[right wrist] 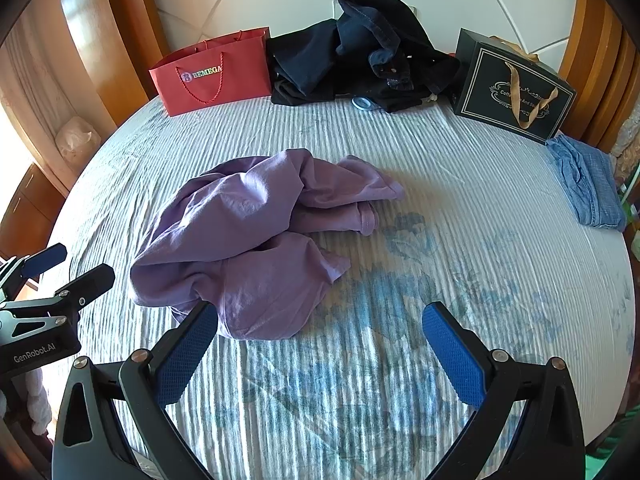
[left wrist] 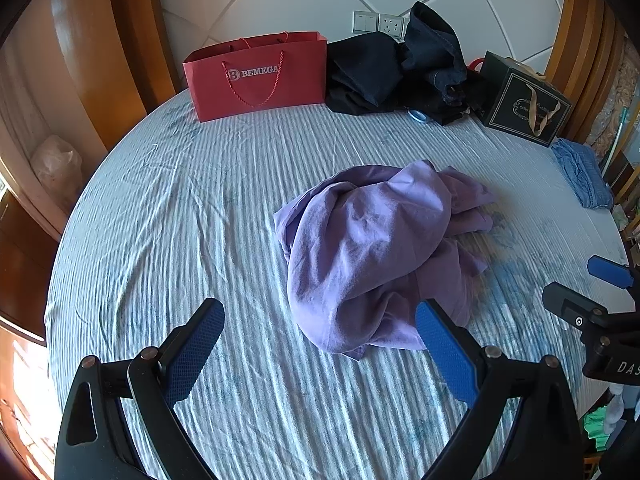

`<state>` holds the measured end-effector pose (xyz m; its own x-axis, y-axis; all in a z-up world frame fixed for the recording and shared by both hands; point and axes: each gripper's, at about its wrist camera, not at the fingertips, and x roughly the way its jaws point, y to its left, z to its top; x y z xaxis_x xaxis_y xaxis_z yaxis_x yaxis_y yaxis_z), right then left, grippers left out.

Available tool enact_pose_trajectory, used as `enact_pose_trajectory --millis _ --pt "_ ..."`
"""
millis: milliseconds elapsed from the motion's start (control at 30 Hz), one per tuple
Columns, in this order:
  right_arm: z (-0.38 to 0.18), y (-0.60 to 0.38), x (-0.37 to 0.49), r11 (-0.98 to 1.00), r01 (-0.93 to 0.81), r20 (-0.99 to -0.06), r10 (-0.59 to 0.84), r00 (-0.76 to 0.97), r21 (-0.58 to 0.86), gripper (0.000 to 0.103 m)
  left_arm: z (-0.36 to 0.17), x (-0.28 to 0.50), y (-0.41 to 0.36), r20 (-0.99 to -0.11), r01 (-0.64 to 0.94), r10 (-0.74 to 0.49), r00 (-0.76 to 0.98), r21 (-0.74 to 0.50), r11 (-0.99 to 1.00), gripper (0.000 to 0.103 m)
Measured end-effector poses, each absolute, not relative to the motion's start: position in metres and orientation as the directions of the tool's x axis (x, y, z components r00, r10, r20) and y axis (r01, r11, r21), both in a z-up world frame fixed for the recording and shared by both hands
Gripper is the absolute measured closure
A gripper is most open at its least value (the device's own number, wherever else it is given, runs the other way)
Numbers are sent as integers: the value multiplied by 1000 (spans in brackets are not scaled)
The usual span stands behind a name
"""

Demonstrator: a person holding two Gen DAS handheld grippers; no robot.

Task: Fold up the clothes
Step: 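Approach the crumpled lavender shirt with both grippers open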

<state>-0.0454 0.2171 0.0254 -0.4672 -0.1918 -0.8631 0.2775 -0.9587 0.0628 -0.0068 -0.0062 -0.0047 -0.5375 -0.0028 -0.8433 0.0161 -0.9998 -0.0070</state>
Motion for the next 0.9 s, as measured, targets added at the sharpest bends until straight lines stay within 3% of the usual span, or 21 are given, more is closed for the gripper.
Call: enact_pose_trajectory --millis 900 --pt "18 210 -64 -957 285 -879 -182 -440 56 0 -18 -23 -13 -865 44 -23 -502 1 -999 5"
